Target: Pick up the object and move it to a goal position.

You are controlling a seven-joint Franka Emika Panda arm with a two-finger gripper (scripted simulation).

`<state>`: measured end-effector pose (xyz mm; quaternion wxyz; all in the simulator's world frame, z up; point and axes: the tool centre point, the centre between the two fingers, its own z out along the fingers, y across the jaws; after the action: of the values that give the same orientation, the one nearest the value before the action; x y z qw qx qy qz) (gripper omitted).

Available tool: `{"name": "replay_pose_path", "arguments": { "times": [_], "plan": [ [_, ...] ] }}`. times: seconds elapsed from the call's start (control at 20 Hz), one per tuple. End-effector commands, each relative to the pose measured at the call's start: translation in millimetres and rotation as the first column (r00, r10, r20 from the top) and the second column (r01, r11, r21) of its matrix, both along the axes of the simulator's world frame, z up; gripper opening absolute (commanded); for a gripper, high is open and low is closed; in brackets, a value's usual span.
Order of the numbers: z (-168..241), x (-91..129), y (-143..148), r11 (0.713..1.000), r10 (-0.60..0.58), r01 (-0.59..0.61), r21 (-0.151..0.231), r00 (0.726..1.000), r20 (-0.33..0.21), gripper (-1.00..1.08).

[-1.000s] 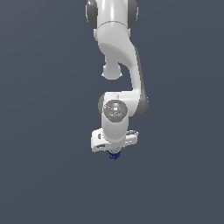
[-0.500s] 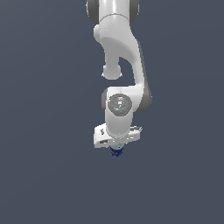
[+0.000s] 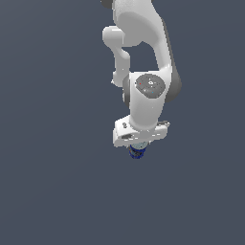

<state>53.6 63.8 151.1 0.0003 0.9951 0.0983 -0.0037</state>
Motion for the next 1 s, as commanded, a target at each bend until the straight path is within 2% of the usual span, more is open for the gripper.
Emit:
{"name": "replay_pose_path", "arguments": {
  "times": [0.0,0.95],
  "plan": [
    [26.0,-10.7,16.1,1.0,0.001,-0.001,0.0,1.0,0.006,-1.0],
    [205.5,-98.3,136.5,1.0,0.001,-0.001,-0.001,1.0,0.007,-1.0]
  ]
}}
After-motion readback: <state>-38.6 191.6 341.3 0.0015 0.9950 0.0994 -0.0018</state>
